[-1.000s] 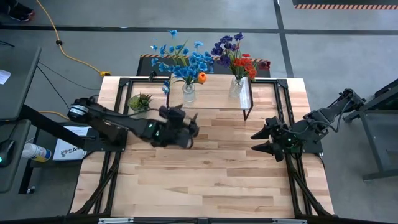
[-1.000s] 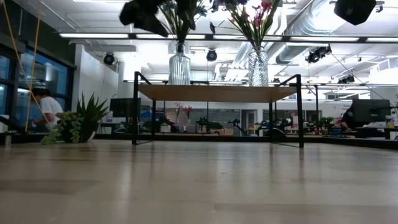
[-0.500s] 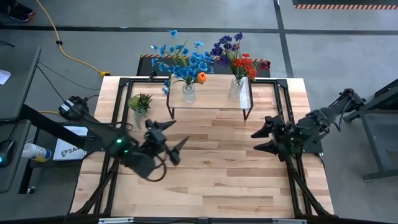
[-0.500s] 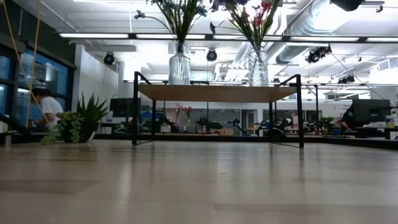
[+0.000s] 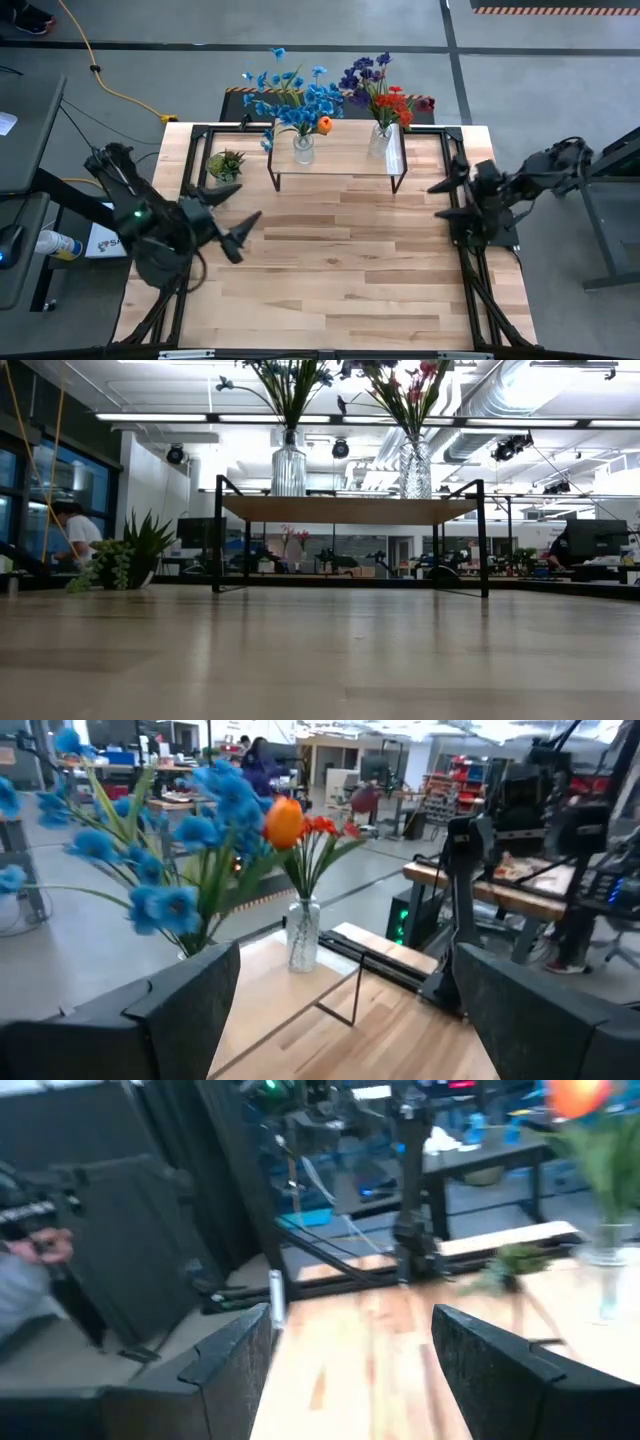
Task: Pick and place flowers into a vace then onto a shelf
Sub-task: Return To Home Position
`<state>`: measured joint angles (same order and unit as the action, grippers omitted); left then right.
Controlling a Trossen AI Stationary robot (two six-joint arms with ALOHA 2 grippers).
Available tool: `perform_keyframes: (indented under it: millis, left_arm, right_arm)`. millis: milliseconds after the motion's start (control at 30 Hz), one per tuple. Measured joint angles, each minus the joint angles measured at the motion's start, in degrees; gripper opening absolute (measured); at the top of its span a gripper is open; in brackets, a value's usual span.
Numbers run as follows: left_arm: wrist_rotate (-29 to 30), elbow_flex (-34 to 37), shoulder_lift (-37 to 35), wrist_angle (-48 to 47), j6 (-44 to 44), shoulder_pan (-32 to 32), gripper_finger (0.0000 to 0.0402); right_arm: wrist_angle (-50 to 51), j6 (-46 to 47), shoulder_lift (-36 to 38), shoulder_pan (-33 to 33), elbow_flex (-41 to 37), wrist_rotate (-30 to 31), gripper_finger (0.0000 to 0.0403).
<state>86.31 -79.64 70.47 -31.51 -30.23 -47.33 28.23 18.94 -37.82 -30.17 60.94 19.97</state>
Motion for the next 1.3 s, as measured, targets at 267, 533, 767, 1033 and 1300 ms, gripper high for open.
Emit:
perform_keyframes:
  millis: [267,533,767,1033,1300]
  left_arm:
    - [-2.23,0.5,-6.59,-9.31,-6.02,-2.21,0.0368]
    - [-5.62,0.57,-11.94,-27.45,-15.94,-2.19,0.0214]
    - [-8.4,0.58,-17.05,-39.08,-21.98,-2.19,0.0059]
    - [-14.46,1.15,-19.85,-52.1,-35.61,-2.19,0.0061]
    - [-13.25,13.09,-23.82,-53.29,-48.67,-2.19,0.0086]
  right_arm:
    - [15.0,-1.48,0.04,0.02,10.51,4.15,0.0256]
    - [17.09,-8.31,0.85,0.02,15.05,4.63,0.015]
    - [20.67,-12.22,3.69,0.01,17.69,8.6,0.001]
    - [25.3,-8.75,9.78,0.02,18.19,12.62,0.0077]
    - [34.08,-1.43,13.98,0.02,17.53,5.05,0.0106]
